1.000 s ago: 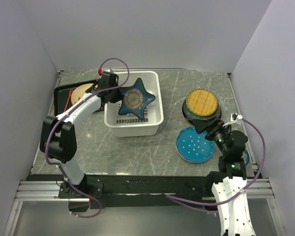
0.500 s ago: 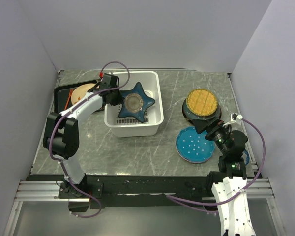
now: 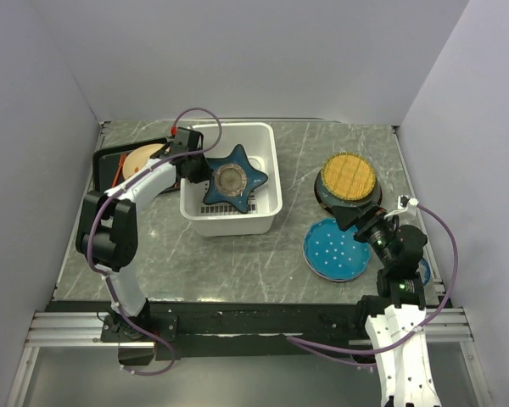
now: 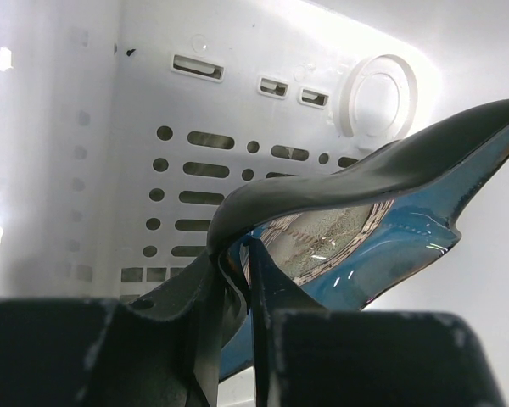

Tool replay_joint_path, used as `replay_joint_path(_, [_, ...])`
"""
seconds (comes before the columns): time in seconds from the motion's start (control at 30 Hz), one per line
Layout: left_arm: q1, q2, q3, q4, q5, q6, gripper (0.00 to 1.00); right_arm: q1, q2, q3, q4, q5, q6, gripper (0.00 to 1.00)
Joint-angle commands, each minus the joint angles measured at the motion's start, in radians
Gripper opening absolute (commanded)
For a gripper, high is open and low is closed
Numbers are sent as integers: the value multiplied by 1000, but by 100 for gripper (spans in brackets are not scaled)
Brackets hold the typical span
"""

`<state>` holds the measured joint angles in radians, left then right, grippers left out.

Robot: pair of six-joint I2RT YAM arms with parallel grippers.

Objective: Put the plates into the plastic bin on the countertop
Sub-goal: Place the plate in the plastic bin.

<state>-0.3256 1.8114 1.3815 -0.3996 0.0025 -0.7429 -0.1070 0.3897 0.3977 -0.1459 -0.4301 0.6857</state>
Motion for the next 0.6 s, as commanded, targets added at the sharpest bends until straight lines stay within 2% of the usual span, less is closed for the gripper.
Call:
replay_joint_path(0.0, [10, 6, 7, 27, 31, 34, 11, 6, -9, -3, 14, 10, -20, 100])
replay_joint_path(0.27, [19, 26, 16, 11, 44, 50, 22, 7, -8, -8, 11, 5, -15, 100])
replay_joint_path(0.43, [19, 23, 11, 10, 36, 54, 37, 7, -8, -3, 3, 5, -18, 100])
replay_joint_path(0.57, [19, 14, 4, 15, 31, 57, 41, 6, -8, -5, 2, 5, -17, 100])
